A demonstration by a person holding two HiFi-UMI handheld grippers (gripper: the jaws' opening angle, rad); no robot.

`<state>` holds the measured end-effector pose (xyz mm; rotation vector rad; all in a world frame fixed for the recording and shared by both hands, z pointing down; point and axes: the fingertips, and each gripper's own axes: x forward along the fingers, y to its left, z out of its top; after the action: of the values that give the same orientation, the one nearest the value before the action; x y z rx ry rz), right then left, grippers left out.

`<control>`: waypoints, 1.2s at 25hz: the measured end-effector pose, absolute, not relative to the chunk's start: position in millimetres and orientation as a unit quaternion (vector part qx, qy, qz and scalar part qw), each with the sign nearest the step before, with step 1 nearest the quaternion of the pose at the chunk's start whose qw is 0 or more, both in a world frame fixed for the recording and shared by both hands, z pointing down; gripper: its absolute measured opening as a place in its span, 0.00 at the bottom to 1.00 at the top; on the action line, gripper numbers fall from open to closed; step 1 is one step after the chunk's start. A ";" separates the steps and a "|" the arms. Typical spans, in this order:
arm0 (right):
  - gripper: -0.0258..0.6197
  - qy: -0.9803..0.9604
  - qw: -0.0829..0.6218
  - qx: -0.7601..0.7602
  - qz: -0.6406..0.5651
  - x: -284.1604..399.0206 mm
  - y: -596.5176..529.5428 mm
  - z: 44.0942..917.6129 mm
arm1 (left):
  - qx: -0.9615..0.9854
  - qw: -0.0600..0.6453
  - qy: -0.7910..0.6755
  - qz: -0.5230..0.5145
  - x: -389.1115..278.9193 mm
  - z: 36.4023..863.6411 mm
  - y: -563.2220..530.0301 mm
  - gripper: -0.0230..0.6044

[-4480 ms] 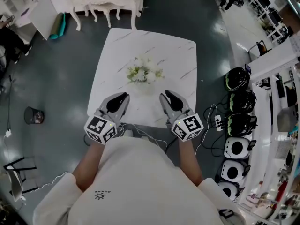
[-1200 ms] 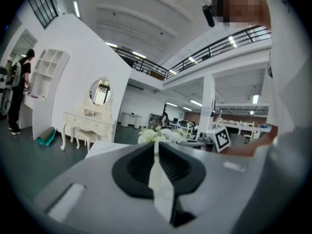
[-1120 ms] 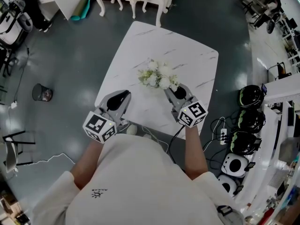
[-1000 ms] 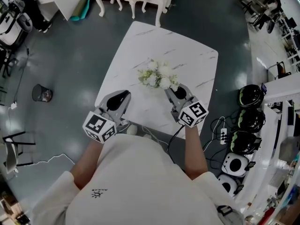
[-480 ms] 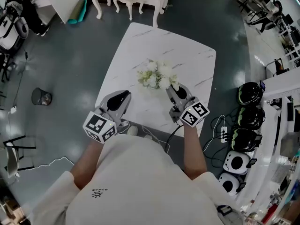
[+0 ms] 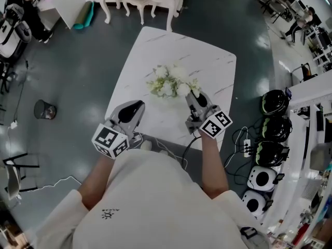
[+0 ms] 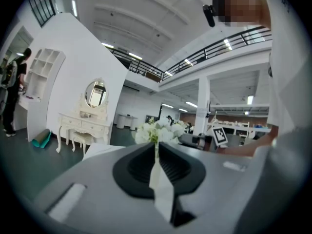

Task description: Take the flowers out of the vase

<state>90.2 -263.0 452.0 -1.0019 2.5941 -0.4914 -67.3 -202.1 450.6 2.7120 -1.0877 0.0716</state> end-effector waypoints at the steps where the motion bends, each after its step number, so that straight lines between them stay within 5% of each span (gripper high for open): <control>1: 0.09 0.907 0.160 -0.351 -0.172 89.9 -263.0 451.2 | 0.923 0.109 -0.369 0.024 -67.0 450.9 -201.5 0.02; 30: 0.08 0.885 0.243 -0.363 -0.161 94.3 -256.6 390.8 | 0.927 0.105 -0.360 0.006 -58.1 442.3 -191.1 0.02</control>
<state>94.3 -256.6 390.8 -0.9933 2.4188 -0.4394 -58.1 -191.1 442.3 2.7310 -1.0621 0.0183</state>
